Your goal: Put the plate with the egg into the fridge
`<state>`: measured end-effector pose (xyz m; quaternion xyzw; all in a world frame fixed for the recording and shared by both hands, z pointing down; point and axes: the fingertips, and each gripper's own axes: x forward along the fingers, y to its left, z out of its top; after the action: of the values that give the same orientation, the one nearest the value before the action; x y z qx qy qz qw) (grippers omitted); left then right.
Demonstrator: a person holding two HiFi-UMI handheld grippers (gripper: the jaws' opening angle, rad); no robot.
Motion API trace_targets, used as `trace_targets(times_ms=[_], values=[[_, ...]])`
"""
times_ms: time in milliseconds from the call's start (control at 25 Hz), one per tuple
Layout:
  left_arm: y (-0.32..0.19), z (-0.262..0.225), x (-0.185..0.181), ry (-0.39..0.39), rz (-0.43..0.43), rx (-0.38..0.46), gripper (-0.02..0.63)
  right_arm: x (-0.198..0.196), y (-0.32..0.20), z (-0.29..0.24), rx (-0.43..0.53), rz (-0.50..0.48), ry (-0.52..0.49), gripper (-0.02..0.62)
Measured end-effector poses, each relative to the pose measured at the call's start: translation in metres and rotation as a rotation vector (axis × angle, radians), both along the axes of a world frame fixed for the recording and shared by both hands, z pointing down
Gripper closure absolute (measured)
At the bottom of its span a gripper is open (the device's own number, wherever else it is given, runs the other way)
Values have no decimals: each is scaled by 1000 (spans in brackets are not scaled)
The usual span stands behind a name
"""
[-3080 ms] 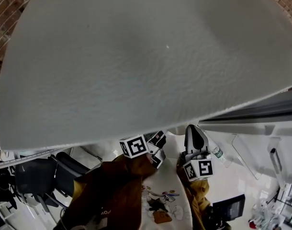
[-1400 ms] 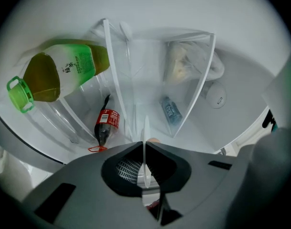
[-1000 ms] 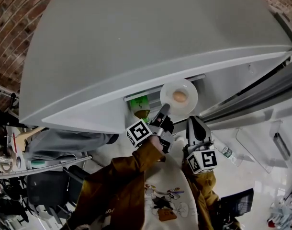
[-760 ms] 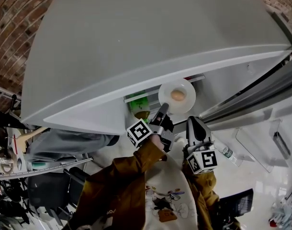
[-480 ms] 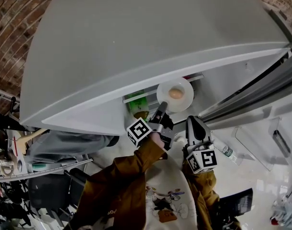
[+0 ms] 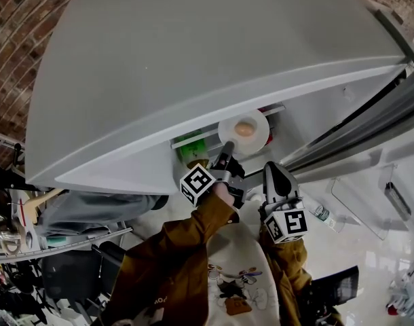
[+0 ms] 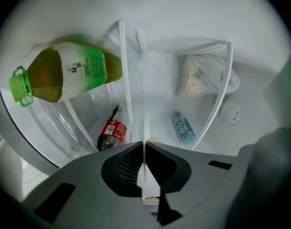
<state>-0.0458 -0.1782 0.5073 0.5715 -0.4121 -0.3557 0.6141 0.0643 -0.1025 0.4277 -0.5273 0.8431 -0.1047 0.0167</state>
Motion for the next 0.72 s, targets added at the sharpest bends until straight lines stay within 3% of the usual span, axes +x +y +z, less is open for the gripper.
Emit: trace_targets(times_ms=[720], values=[[-12, 11, -14, -30, -87, -51, 587, 4, -4, 4, -11, -1, 2, 589]])
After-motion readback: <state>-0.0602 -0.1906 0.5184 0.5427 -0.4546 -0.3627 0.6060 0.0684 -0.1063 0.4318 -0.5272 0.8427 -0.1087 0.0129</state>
